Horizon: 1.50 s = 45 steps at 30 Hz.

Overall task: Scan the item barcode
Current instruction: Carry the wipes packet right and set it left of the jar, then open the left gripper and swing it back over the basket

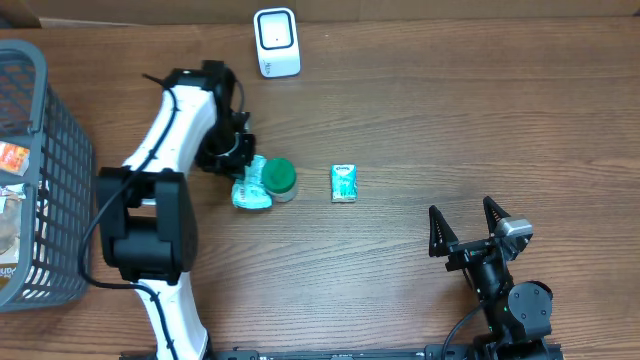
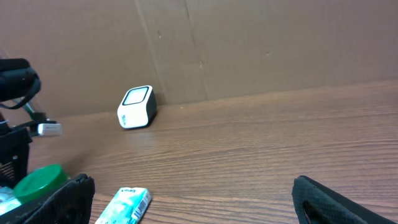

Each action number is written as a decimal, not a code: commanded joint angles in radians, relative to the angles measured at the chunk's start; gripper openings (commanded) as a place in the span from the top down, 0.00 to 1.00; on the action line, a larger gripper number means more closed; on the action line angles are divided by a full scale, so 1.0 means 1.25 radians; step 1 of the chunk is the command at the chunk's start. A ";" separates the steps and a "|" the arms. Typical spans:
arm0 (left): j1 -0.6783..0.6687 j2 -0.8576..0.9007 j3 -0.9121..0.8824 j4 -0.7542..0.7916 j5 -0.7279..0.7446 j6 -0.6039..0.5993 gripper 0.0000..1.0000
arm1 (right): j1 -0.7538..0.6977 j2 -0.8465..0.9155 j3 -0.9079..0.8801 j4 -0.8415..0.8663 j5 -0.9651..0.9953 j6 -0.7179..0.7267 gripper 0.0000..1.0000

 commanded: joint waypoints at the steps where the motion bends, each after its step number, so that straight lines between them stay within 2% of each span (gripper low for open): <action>1: -0.046 0.009 0.000 0.009 0.002 -0.051 0.96 | -0.003 -0.008 -0.008 0.005 0.008 -0.002 0.00; 8: -0.065 0.009 0.000 0.020 -0.002 -0.143 0.96 | -0.003 -0.008 -0.008 0.005 0.007 -0.002 0.00; 9: -0.063 0.008 0.000 0.019 -0.002 -0.144 0.92 | -0.003 -0.008 -0.008 0.005 0.007 -0.002 0.00; 10: -0.062 0.008 0.000 0.016 -0.002 -0.145 0.84 | -0.003 -0.008 -0.008 0.005 0.007 -0.002 0.00; 12: -0.062 0.008 0.000 0.007 -0.001 -0.146 0.58 | -0.003 -0.008 -0.008 0.005 0.007 -0.002 0.00; 13: -0.062 0.008 0.001 0.002 -0.002 -0.146 0.51 | -0.003 -0.008 -0.008 0.005 0.007 -0.002 0.00; 15: -0.062 0.008 0.002 -0.010 -0.002 -0.146 0.42 | -0.003 -0.008 -0.008 0.005 0.007 -0.002 0.00; 17: -0.060 0.006 0.013 -0.027 -0.002 -0.146 0.39 | -0.003 -0.008 -0.008 0.005 0.007 -0.002 0.00; 24: -0.035 -0.051 0.139 -0.112 0.009 -0.188 0.41 | -0.003 -0.008 -0.008 0.005 0.007 -0.002 0.00; 32: 0.050 -0.255 0.320 -0.135 0.016 -0.202 0.45 | -0.003 -0.008 -0.008 0.005 0.007 -0.002 0.00; 39: 0.271 -0.428 0.354 -0.131 -0.073 -0.262 0.44 | -0.003 -0.008 -0.008 0.005 0.007 -0.002 0.00; 42: 0.398 -0.462 0.354 -0.145 -0.122 -0.290 0.41 | -0.003 -0.008 -0.008 0.005 0.007 -0.002 0.00; 45: 0.524 -0.466 0.352 -0.164 -0.117 -0.323 0.39 | -0.003 -0.008 -0.008 0.005 0.007 -0.002 0.00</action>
